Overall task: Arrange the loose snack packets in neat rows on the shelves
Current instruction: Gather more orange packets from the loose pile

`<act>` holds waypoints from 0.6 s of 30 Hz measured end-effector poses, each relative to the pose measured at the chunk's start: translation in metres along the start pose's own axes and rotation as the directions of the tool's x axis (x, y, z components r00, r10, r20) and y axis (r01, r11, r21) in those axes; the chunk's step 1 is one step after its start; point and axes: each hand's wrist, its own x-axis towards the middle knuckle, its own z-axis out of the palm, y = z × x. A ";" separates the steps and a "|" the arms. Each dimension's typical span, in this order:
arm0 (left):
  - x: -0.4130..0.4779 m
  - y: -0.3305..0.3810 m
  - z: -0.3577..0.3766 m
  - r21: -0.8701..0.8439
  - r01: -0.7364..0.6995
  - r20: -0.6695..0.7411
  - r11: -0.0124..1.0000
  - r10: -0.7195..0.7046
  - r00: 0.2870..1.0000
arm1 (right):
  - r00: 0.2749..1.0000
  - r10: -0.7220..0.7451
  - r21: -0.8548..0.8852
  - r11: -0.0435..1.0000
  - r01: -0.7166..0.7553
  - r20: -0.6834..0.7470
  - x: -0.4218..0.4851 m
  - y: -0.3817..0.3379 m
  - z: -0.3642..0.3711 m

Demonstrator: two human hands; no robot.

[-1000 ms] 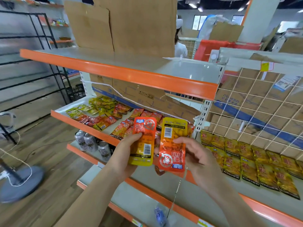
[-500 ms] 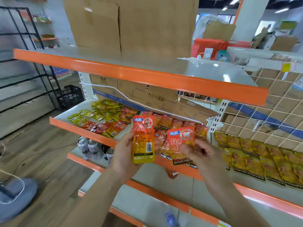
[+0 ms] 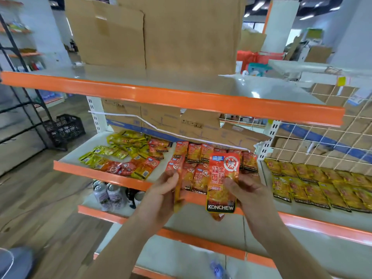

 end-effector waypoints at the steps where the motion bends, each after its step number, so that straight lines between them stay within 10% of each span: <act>1: 0.003 -0.002 -0.004 0.060 -0.017 -0.009 0.998 0.018 1.000 | 1.000 0.004 -0.015 1.000 -0.004 -0.013 -0.001 0.000 0.000; 18: 0.001 -0.011 0.001 0.147 -0.220 -0.084 0.964 0.234 0.969 | 0.992 0.049 -0.114 0.991 -0.062 -0.113 -0.003 0.014 -0.021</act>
